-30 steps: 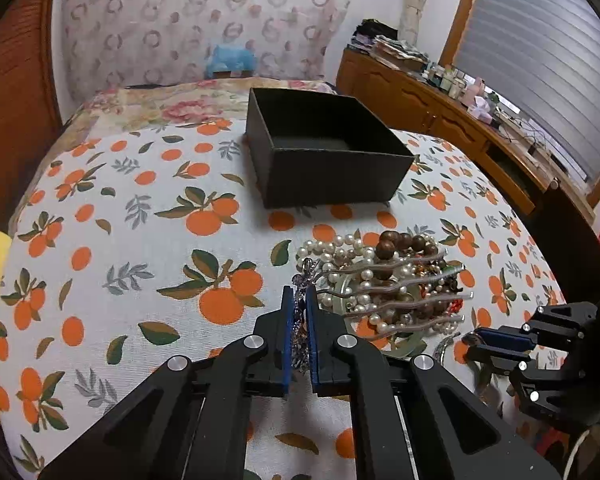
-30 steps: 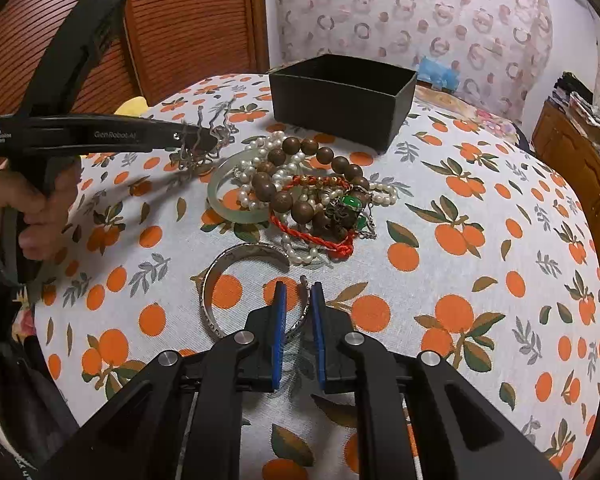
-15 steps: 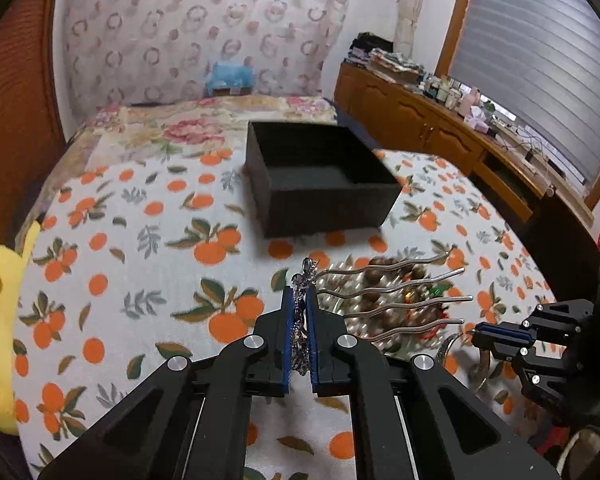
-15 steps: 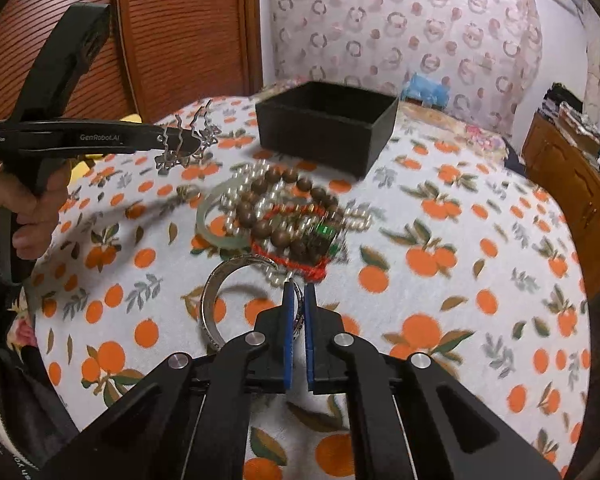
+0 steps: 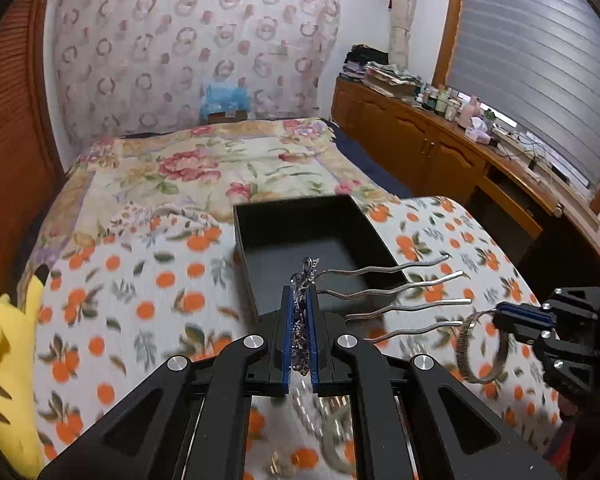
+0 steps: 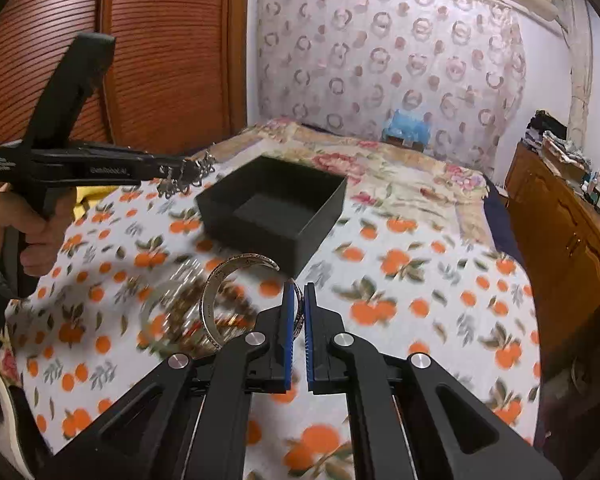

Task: Organize jewelry
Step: 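Carry both items into the black box and open both tools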

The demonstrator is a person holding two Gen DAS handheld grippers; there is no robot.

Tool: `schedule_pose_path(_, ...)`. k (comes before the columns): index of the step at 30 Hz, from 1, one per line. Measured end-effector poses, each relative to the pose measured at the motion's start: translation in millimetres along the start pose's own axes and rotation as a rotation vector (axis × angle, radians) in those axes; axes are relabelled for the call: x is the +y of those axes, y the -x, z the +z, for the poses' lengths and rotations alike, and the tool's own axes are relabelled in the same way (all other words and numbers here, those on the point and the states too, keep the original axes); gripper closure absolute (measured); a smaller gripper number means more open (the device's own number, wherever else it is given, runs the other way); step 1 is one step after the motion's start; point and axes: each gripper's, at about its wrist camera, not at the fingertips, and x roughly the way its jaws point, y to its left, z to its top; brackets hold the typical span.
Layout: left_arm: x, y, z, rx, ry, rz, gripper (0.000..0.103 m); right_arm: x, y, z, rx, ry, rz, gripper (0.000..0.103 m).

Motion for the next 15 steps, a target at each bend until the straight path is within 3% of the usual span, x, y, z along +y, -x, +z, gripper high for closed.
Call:
schedule_pose_path(8,3,-38,32,0.026,-0.019,0.033,0.098,-26,-21,41,-0.035,0.02,-0.005,0.097)
schedule_pose_path(13,1,-57,35,0.053,-0.032,0.047,0.097,-32,-37,61,-0.042,0.041,0.001,0.097)
schedule_pose_path(15,3,-60,35,0.056,-0.027,0.044,0.092,-32,-43,67,-0.044,0.05,0.006,0.097)
